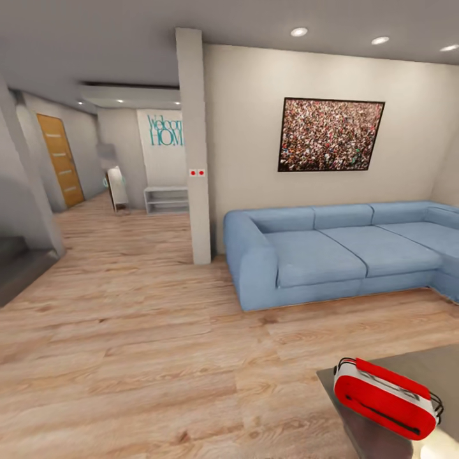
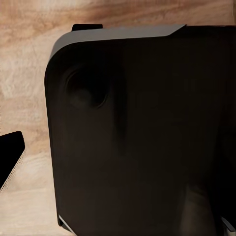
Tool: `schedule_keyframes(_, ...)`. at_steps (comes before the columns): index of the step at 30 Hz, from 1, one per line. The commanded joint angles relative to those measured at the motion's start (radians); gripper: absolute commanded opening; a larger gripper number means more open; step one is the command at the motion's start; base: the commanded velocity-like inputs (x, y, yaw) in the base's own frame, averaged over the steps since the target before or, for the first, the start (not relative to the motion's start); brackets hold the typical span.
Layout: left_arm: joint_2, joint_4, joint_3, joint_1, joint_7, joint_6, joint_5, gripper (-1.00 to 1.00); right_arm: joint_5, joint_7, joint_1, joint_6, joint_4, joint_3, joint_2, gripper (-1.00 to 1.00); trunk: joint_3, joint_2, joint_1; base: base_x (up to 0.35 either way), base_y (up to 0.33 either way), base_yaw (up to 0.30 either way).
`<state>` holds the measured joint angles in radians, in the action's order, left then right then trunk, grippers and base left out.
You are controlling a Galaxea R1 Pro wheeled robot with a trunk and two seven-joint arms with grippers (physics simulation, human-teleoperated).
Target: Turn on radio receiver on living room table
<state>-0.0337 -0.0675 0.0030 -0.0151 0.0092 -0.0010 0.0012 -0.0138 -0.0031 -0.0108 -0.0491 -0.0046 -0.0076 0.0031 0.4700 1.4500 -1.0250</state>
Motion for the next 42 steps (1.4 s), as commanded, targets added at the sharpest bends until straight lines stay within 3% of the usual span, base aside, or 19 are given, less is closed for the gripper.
schedule_keyframes(1, 0.000, 0.000, 0.000, 0.000, 0.000, 0.000, 0.000, 1.00, 0.000, 0.000, 0.000, 0.000, 0.000, 0.000, 0.000, 1.00, 0.000, 0.000, 0.000, 0.000, 0.000, -0.287)
schedule_keyframes(18, -0.001, 0.000, 0.000, 0.000, 0.000, -0.003, -0.003, 1.00, 0.000, 0.001, 0.000, 0.000, 0.000, 0.000, 0.000, 1.00, 0.000, 0.000, 0.000, 0.000, 0.000, -0.273)
schedule_keyframes(42, -0.001, 0.000, -0.005, 0.000, -0.002, 0.004, -0.006, 1.00, -0.001, 0.000, -0.001, 0.000, 0.000, 0.000, 0.001, 1.00, 0.000, 0.000, 0.000, 0.225, 0.169, -0.022)
